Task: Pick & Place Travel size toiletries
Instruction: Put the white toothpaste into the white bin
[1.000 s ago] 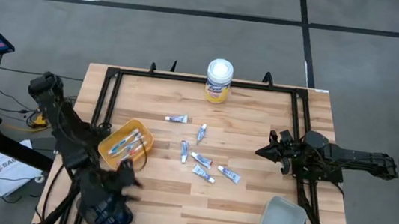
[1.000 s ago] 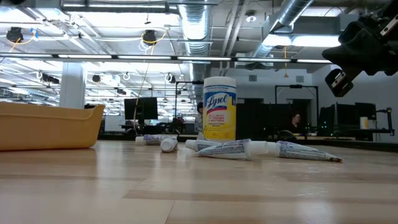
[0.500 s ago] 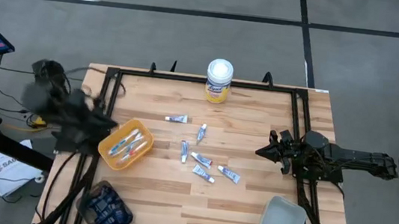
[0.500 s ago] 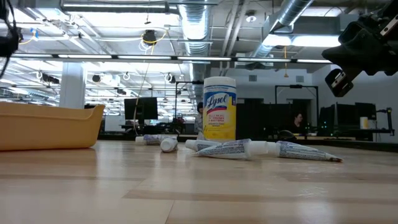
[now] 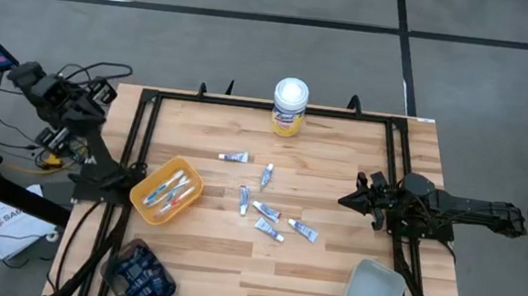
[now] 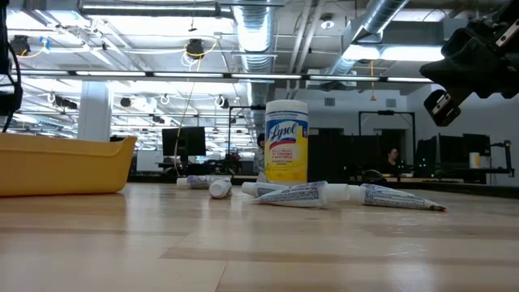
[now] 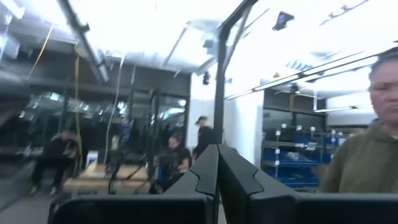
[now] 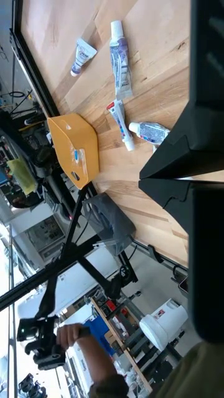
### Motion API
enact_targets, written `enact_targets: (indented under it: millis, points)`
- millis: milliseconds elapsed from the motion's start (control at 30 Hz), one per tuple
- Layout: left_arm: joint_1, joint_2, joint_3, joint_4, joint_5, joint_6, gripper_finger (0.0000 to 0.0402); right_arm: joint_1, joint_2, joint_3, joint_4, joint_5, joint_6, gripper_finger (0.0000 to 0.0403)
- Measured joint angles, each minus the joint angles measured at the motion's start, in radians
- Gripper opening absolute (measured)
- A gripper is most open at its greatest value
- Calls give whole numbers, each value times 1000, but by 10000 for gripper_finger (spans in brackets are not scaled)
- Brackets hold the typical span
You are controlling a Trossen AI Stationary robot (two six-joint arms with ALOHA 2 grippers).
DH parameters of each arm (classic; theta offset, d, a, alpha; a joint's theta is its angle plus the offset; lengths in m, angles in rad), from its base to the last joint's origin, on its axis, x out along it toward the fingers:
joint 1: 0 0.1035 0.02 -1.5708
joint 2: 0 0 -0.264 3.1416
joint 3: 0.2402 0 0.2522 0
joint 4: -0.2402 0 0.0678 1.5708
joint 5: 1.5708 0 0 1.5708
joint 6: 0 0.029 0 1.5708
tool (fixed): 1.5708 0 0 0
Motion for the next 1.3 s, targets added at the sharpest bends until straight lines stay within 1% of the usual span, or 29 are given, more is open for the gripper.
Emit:
enact_targets:
  millis: [100, 133, 233, 300, 400, 533, 633, 667, 700, 733, 767, 833, 867, 900, 933, 967, 1067, 1133, 1233, 1267, 1300]
  points:
    - [0, -59, -45, -3, 52, 6, 0, 0, 0, 0, 0, 0, 0, 0]
    - [-1, -80, -68, -4, 54, 4, 0, 0, 0, 0, 0, 0, 0, 0]
    - [-1, -142, -154, -6, 51, -6, 1, 0, 0, 0, 0, 0, 0, 0]
    - [-1, -172, -203, -6, 20, -7, 2, 0, 0, 0, 0, 0, 0, 0]
    - [0, -164, -238, -13, -54, -9, 3, 0, 0, 0, 0, 0, 0, 0]
    - [-1, -99, -266, 0, -57, -26, 2, 0, 0, 0, 0, 0, 0, 0]
    - [-1, -30, -280, 22, -39, -133, 2, 0, 0, 0, 0, 0, 0, 0]
    - [-1, -7, -278, 35, -15, -147, 2, 0, 0, 0, 0, 0, 0, 0]
    - [-1, 8, -276, 31, 17, -118, 2, 0, 0, 0, 0, 0, 0, 0]
    - [-1, 15, -276, 24, 72, -68, 2, 0, 0, 0, 0, 0, 0, 0]
    - [-1, 10, -276, 20, 150, -30, 2, 0, 0, 0, 0, 0, 0, 0]
    - [-1, -31, -277, 14, 312, -27, 2, 0, 0, 0, 0, 0, 0, 0]
    - [-1, -60, -279, 9, 367, -51, 2, 0, 0, 0, 0, 0, 0, 0]
    - [-1, -96, -285, 3, 397, -81, 2, 0, 0, 0, 0, 0, 0, 0]
    - [-1, -136, -291, 3, 403, -106, 2, 0, 0, 0, 0, 0, 0, 0]
    - [-1, -173, -299, -2, 405, -119, 2, 0, 0, 0, 0, 0, 0, 0]
    - [-1, -160, -272, -73, 338, -118, 2, 0, 0, 0, 2, -1, 0, 0]
    - [1, -167, -267, -57, 315, -122, 2, 0, 2, 0, 0, -2, 0, 0]
    - [0, -167, -328, -28, 167, -96, 2, 0, 1, 0, 2, -1, 0, 0]
    - [0, -173, -358, -24, 154, -86, 2, 0, 2, 0, 0, 0, 0, 0]
    - [-1, -173, -391, 1, 164, -83, 2, 0, 1, 0, 0, 0, 0, 0]
